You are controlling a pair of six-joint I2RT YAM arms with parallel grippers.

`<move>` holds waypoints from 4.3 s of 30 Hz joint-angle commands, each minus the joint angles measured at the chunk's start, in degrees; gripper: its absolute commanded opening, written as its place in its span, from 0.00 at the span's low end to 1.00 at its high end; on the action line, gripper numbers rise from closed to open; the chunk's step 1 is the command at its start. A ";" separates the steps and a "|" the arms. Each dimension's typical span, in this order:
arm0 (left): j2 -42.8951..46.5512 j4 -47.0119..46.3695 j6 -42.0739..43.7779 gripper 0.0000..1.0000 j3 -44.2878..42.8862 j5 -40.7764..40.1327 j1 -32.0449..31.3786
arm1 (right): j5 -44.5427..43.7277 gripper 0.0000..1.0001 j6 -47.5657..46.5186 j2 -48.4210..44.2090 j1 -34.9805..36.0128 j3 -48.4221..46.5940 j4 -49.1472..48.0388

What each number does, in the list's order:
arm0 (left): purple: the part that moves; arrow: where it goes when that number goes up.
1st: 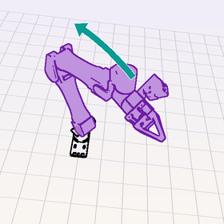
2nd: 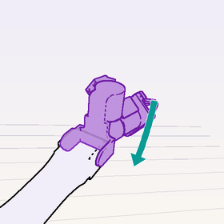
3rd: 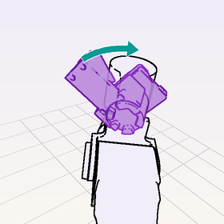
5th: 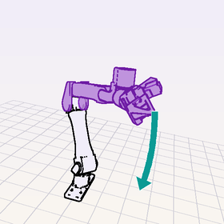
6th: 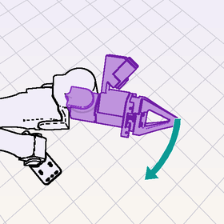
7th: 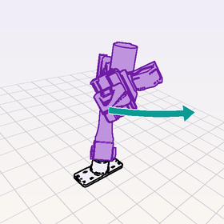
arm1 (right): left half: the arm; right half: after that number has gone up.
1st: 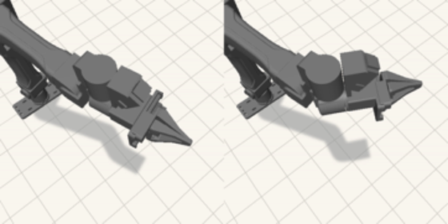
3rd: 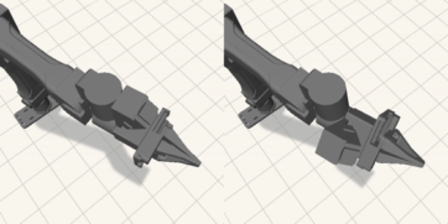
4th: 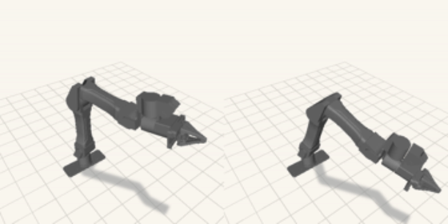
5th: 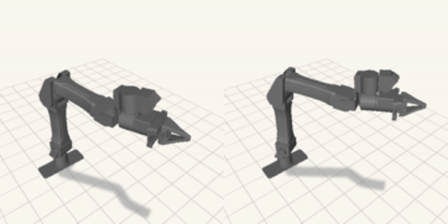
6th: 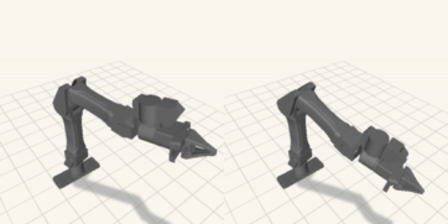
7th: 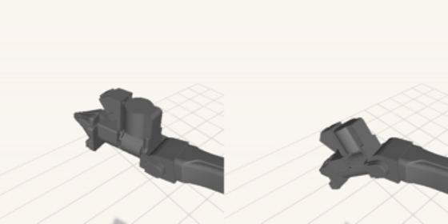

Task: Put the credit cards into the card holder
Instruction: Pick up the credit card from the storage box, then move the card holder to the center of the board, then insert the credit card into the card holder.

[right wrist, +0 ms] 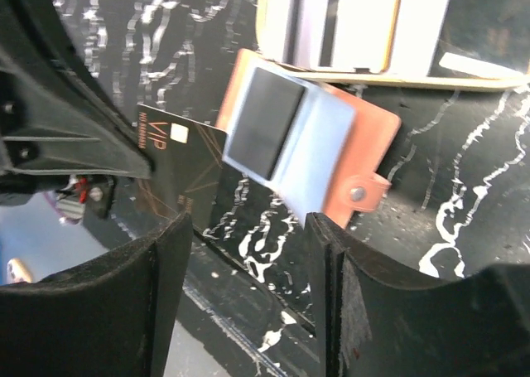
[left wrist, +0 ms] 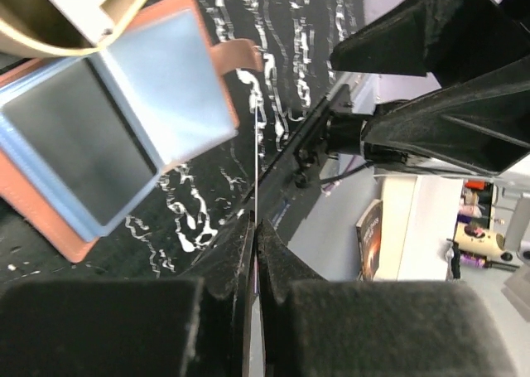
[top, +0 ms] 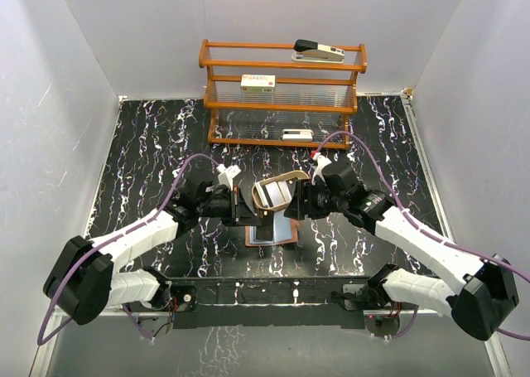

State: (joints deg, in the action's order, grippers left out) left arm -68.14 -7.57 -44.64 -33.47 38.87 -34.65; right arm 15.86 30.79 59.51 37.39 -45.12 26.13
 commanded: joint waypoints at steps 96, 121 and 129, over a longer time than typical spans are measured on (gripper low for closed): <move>-4.46 10.70 -1.76 0.00 3.14 -1.16 5.83 | -17.55 0.25 1.47 27.38 15.58 -2.42 -8.28; -12.63 13.52 5.13 0.00 1.71 -1.65 7.52 | -18.04 0.23 0.77 27.90 15.69 -0.69 -9.11; -15.85 9.82 3.94 0.00 2.01 -1.02 7.50 | -18.05 0.23 0.77 28.19 15.69 -0.83 -9.21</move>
State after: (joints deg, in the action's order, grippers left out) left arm -82.81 3.46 -40.29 -31.40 37.28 -27.44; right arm -0.95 31.83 87.66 52.77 -45.95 19.22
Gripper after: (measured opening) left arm 0.009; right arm 0.236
